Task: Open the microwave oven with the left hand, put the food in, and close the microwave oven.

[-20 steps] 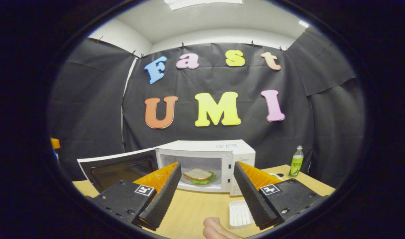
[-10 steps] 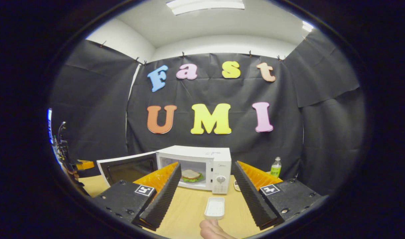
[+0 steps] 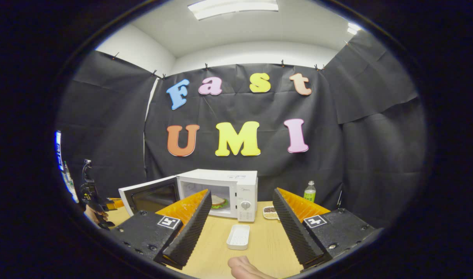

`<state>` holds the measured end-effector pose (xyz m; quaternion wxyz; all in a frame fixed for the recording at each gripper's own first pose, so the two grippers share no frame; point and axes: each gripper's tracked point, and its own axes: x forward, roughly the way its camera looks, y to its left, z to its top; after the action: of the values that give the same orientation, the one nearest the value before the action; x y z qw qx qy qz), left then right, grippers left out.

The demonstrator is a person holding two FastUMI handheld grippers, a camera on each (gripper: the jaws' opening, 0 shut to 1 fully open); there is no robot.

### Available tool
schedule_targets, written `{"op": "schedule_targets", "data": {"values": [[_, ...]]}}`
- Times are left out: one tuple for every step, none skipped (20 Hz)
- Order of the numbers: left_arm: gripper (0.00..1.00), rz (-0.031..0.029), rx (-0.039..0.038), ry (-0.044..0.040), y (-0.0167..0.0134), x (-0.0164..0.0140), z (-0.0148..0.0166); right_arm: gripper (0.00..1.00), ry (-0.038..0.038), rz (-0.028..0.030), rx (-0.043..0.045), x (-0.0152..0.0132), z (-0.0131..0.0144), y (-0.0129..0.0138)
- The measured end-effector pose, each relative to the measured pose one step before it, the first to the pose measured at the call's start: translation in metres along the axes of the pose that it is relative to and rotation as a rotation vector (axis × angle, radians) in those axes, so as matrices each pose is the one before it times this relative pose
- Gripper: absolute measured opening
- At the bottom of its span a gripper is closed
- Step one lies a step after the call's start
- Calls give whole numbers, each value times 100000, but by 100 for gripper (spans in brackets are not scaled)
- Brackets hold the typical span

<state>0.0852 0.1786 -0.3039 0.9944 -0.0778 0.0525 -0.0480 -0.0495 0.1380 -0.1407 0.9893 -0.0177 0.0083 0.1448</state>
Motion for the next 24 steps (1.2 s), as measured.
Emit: {"op": "schedule_targets", "data": {"values": [[0,-3897,-68,-143,-1539,438,-155,91,283,-447,-316,-216,94,-270],[0,-4077,714,1044,-1971,260,-535,91,-32,-585,-66,-254,171,-331],[0,-2878,2526,510,-1143,201,-363,92,285,-593,-32,-102,69,-225],[0,-2450,2229,464,-826,609,-346,91,78,69,139,-97,17,-68],[0,-1692,1270,454,-862,494,-231,92,-166,345,287,-36,144,20],[0,-776,571,438,-713,661,-185,92,-126,167,186,32,28,-72],[0,-1232,-704,425,-755,685,-246,91,-1,-246,187,36,0,-129],[0,-1894,-1124,367,-886,700,-132,100,95,40,193,181,-133,39],[0,-1260,-1538,-1289,-513,597,58,100,-268,326,106,152,68,37],[0,-638,-1391,-571,-319,884,-69,92,-256,-79,234,195,88,-130],[0,421,-836,-241,-15,769,-3,92,-7,-191,13,226,-17,-201],[0,524,-724,-722,-7,825,88,100,44,-151,-168,324,-158,-94],[0,-946,-1330,-644,-404,677,75,100,-219,-222,23,242,41,-238],[0,-889,-998,-1040,-529,688,241,100,-168,-427,198,341,-31,-174],[0,-229,-437,-934,-312,687,291,92,-451,-480,449,424,12,-208],[0,-226,-594,-1056,-155,750,257,92,-4,-819,510,461,-122,-204],[0,-1058,-1348,-497,-411,733,288,91,172,-674,405,357,-172,-185],[0,-1459,-1494,-353,-518,789,138,91,39,-24,383,496,-104,-71],[0,-462,-678,35,-235,666,127,91,236,373,333,367,-120,22],[0,-389,326,448,-268,470,-43,92,362,383,238,402,-269,-114],[0,754,1042,86,-135,359,86,92,227,250,214,468,-257,-216],[0,-1112,562,0,-329,870,-33,92,214,108,112,408,-249,-265],[0,-710,-162,466,-447,551,-67,92,419,-342,183,427,-255,-404],[0,-672,141,369,-444,403,-113,100,487,-401,257,428,-308,-470]]}}
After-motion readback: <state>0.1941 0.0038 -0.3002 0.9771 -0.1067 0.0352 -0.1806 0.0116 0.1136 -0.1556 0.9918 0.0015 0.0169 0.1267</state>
